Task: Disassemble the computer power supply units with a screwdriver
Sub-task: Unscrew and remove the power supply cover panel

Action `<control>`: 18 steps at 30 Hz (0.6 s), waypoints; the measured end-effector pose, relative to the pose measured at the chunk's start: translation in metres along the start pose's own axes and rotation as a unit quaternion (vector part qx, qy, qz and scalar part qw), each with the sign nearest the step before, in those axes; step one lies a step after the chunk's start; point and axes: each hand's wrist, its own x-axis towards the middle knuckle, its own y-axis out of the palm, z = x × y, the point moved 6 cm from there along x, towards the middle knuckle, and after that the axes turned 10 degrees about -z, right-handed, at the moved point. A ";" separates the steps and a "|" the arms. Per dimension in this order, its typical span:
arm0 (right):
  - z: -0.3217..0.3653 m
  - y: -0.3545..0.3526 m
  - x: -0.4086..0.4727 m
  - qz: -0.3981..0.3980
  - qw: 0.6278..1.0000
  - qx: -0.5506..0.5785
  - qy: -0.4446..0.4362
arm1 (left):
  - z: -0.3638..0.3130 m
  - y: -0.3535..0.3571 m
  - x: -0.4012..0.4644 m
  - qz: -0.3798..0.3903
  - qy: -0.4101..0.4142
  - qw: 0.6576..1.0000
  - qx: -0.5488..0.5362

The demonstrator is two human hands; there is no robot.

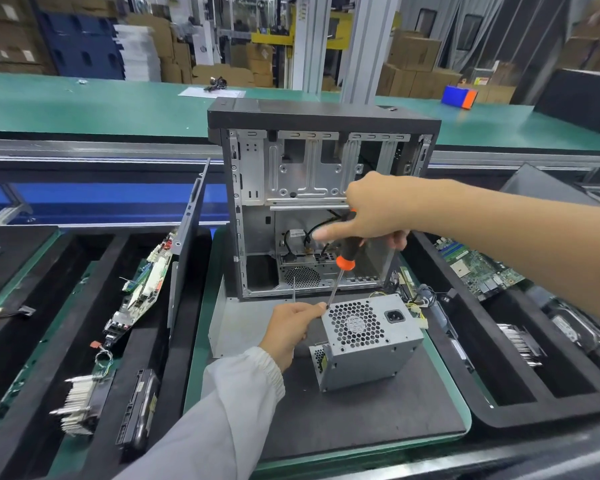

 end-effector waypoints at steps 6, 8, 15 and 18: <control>0.013 0.001 0.011 0.001 0.986 -0.094 -0.139 | 0.008 -0.002 0.006 -0.002 -0.023 0.999 -0.030; 0.016 -0.003 0.005 0.043 0.981 -0.055 -0.182 | 0.009 -0.002 0.006 0.003 -0.036 0.999 -0.039; 0.003 -0.001 0.004 0.087 0.988 -0.121 -0.050 | 0.008 0.002 0.007 0.019 -0.043 0.998 -0.039; 0.007 0.008 0.007 0.136 0.973 -0.186 -0.033 | 0.009 0.003 0.007 0.021 -0.049 0.998 -0.041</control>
